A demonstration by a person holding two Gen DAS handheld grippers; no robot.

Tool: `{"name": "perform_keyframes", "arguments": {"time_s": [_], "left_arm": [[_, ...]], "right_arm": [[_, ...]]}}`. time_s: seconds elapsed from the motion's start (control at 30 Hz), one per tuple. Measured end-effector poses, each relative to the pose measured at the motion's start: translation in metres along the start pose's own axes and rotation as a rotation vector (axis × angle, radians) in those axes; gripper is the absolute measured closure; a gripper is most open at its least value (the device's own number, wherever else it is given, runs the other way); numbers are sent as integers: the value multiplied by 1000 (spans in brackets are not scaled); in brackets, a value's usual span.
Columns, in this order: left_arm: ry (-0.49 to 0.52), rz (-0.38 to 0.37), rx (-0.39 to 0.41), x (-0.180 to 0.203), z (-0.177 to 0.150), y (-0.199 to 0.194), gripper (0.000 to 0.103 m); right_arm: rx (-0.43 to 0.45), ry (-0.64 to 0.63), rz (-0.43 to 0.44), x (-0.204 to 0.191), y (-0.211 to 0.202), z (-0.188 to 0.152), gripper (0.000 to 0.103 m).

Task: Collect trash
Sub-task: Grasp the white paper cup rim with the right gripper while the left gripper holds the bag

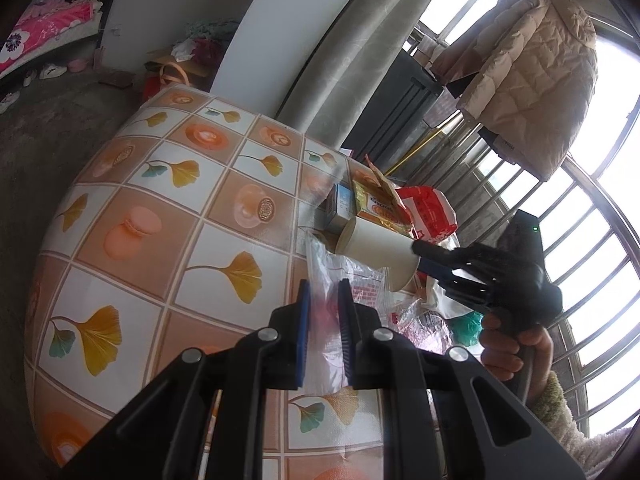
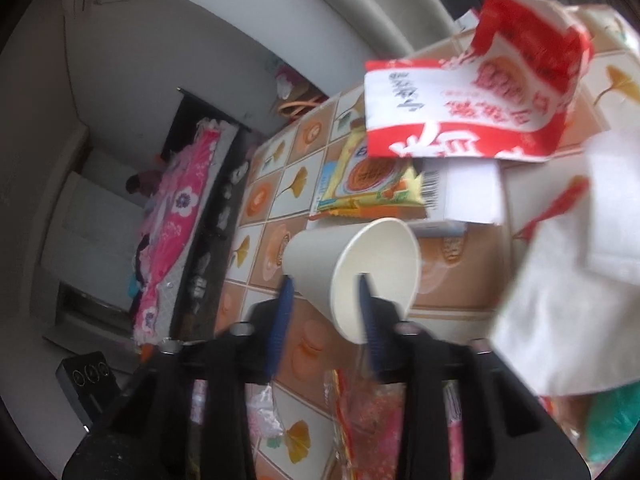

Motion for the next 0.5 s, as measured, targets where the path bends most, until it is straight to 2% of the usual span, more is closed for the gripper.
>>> {"name": "perform_keyframes", "arguments": {"time_s": [0.03,0.1,0.27,0.4,0.5], "left_arm": [[-2,1,2,0,0,-1,90],[-6,2,6,-1,1,-3,90],[-7,2,25,3,2,-16,90],[12,-26,37,18,3,-23,90],[54,-54,29,39,1,-20,90]], "right_arm": [[0,7,11,-1,2,0,98],[35,13,42,-4,-2,3,102],[99,-19,85,-20,-32,7,102],[177,-28,134,-28,-83,5,102],[286,-36,123,-24,-150,-6,102]]}}
Point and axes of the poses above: each gripper's, at about its wrist camera, not at the fingertips, and y roughly the way its jaws point, x to its right, z to its top, the point moved 5 cm from there along y, roughly the way its jaws point, and after that the axes turned 12 degrees about -y, right-handed, at the moved point
